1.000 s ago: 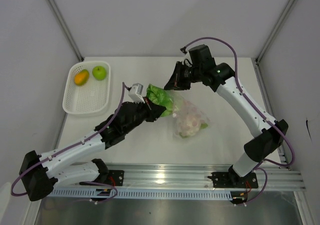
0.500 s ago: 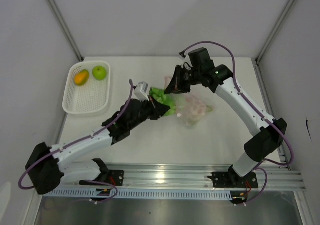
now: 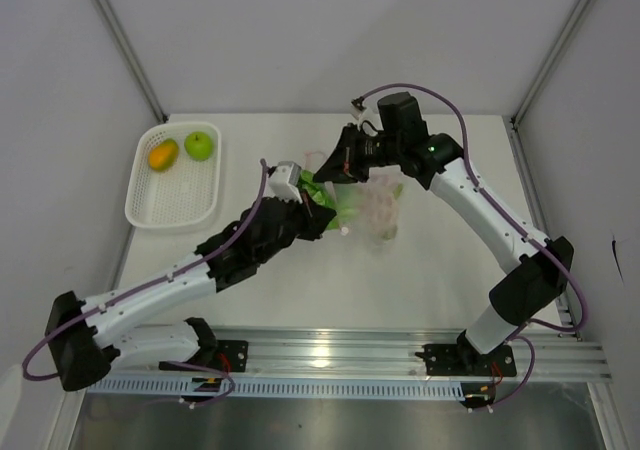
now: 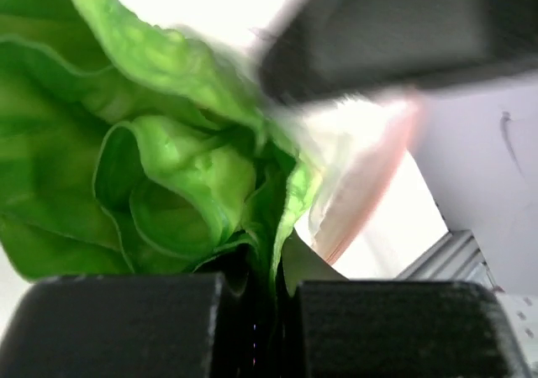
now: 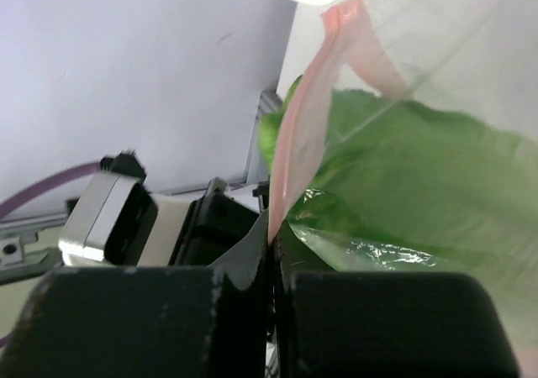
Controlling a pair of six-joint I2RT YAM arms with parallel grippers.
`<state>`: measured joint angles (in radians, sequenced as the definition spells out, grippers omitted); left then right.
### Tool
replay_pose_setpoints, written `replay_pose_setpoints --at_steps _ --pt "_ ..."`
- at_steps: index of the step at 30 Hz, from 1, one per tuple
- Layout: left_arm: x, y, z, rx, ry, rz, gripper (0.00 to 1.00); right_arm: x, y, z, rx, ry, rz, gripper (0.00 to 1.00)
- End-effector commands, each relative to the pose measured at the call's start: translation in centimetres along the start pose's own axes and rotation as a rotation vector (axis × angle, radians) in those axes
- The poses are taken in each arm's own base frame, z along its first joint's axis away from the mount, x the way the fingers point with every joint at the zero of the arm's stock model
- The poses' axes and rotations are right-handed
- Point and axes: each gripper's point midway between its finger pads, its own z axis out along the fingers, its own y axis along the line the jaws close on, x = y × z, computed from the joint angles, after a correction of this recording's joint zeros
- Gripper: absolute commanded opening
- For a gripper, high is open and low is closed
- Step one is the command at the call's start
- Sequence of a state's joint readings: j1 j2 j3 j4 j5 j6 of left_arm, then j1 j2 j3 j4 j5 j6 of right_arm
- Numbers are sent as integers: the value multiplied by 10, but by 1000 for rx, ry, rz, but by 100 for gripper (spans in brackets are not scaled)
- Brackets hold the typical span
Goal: Place the food in the zip-top bag and seal the zipper
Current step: Place the fake vegetable in the zipper food storage bag.
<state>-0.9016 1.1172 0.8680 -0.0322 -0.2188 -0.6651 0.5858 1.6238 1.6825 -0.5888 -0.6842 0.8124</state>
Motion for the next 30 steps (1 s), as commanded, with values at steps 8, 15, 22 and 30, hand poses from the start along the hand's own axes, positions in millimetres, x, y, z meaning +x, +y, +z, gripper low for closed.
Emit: replay_pose_setpoints --at_steps 8,15,22,30 --pt "-43 25 -44 -127 -284 -16 1 20 40 -20 -166 48 -31 0" --pt "-27 -30 -30 180 -184 83 1 24 56 -21 -253 68 -9 0" --pt "-1 -101 -37 598 -71 239 17 27 55 -13 -266 84 8 0" --pt "34 -47 8 253 151 192 16 25 66 -17 -278 75 -12 0"
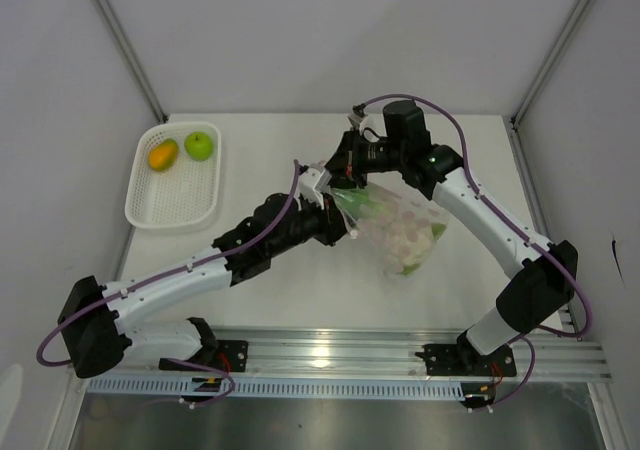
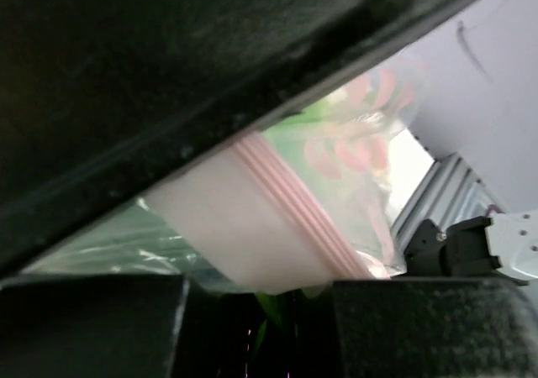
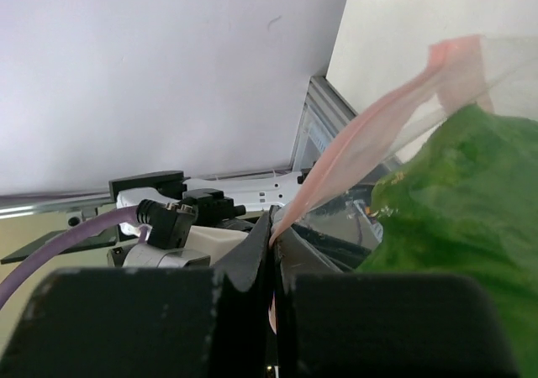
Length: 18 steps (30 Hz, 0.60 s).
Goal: Place the food in the zip-top bag and seal the zipper
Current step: Place the fake vegetable in the zipper food storage bag.
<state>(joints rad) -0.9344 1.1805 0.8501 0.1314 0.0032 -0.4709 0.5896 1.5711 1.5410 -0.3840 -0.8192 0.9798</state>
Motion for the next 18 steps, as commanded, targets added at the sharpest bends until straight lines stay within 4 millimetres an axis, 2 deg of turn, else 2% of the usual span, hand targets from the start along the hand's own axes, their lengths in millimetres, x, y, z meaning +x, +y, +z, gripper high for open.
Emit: replay_pose_setpoints --at_steps 1,6,9,10,12,13,14,17,18 --pt "11 -6 3 11 87 -6 15 11 47 -8 -123 23 -104 0" --pt "8 -15 -1 75 65 23 16 7 43 -12 -107 11 -107 0" --pt "15 -13 -3 98 104 57 25 0 41 -21 -98 -6 -115 0" --pt "17 -8 -4 87 115 59 37 -2 40 -22 -94 -11 -116 0" --pt "23 3 -10 43 144 68 53 -6 33 -26 -67 -24 -124 0" --pt "26 9 -13 21 154 83 89 -6 30 -27 -54 -22 -122 0" --pt "24 11 -22 10 137 93 99 -5 28 -27 -50 -18 -140 0" --pt "16 19 -37 -35 93 109 99 2 21 -28 -36 8 -145 0" --pt "1 16 -49 -28 19 116 100 4 18 -28 -31 17 -161 0"
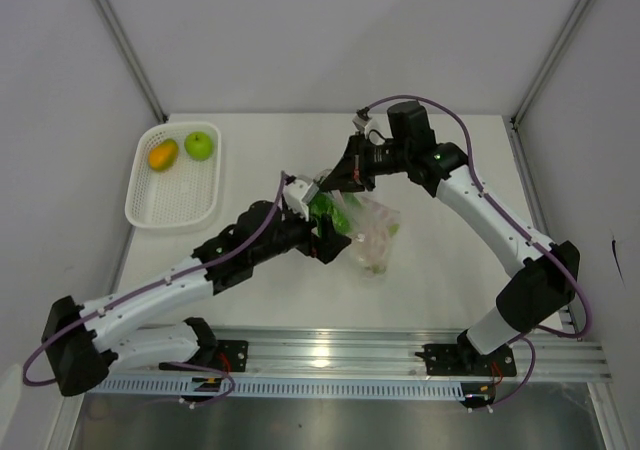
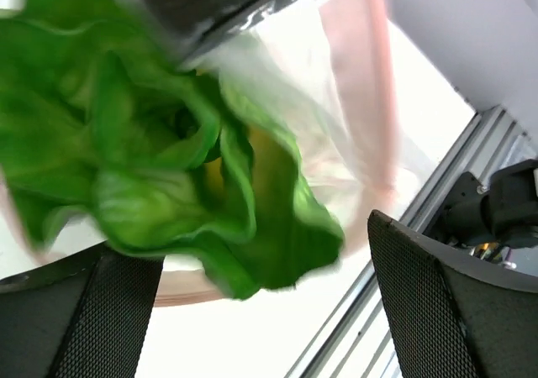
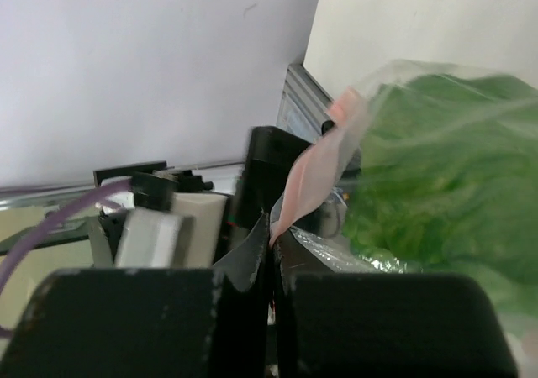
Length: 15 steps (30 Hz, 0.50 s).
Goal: Place the food in the zip-top bag and seal the zipper
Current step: Place the fake vegetable in the zipper food storage bag.
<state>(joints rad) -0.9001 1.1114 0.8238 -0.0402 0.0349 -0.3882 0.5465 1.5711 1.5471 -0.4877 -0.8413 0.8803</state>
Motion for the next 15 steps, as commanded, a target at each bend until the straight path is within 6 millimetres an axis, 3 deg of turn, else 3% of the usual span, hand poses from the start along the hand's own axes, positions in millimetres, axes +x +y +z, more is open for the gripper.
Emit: replay_pose_setpoints --at_steps 1,6,9,13,15 --pt "-20 -4 -36 18 -119 37 100 8 34 -19 -73 10 -145 0" --pt "-48 25 -92 -138 -345 -62 100 14 29 -21 -61 27 -173 0" --pt "-49 33 -110 -161 -408 -94 100 17 27 -21 -55 35 -187 0" --pt "-41 37 -120 -167 -413 -140 100 16 24 -20 -52 38 -191 0" --pt "-32 48 -122 -225 -387 -163 99 16 24 -20 -51 39 -193 0"
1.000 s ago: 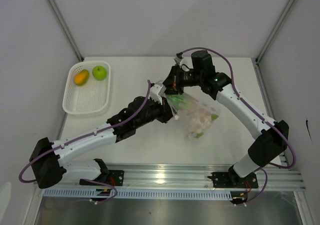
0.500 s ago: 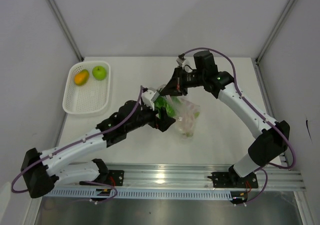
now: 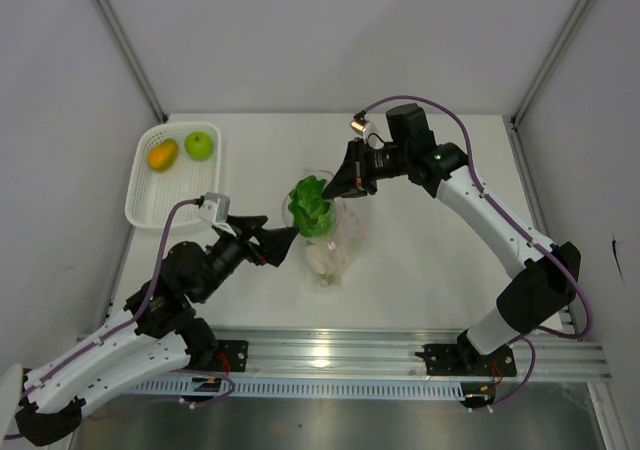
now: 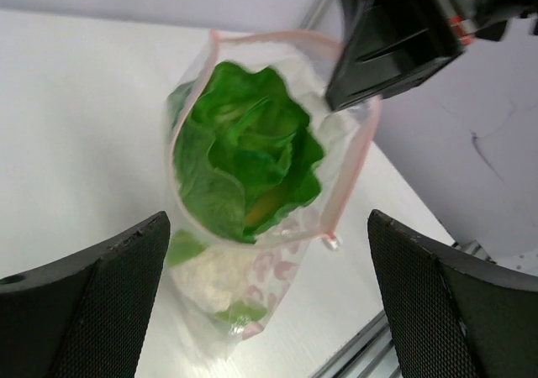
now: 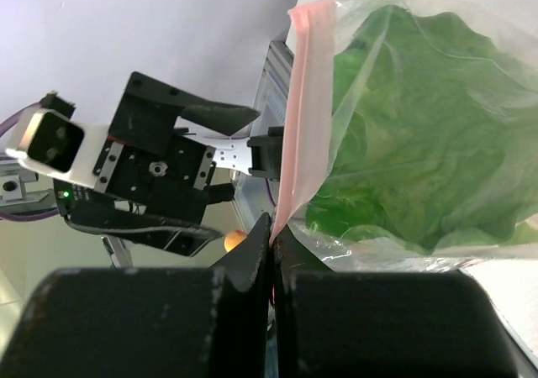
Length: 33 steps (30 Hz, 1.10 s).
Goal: Place the food in the zip-top bag and seal the zipper
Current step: Place the fake vegetable in the zipper food storage bag.
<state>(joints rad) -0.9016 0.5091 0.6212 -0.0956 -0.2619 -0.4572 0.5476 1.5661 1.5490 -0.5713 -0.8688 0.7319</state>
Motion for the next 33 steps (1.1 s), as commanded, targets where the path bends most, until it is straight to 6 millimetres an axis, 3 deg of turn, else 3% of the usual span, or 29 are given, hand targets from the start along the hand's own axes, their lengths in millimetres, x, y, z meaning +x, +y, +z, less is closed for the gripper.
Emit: replay_pose_setpoints --at_steps 1,2,6,9,11,17,25,33 --pt "22 28 -3 -147 58 -55 99 1 34 -17 -67 -20 -106 0" --pt "18 32 -2 -185 58 -59 100 1 33 -17 -67 -20 -109 0" --pt "42 52 0 -348 214 -54 99 2 34 -17 -70 -15 -115 0" --pt "45 60 -1 -382 199 -83 96 4 34 -18 -69 -12 -122 0" --pt "28 53 -3 -329 111 -133 91 5 35 -20 -65 -15 -124 0" --pt "26 76 -11 -357 58 -173 81 8 34 -21 -60 -15 -132 0" --pt "52 65 13 -256 192 -230 78 8 34 -18 -65 -12 -127 0" --pt "48 51 30 -183 189 -270 77 8 32 -13 -61 -5 -123 0"
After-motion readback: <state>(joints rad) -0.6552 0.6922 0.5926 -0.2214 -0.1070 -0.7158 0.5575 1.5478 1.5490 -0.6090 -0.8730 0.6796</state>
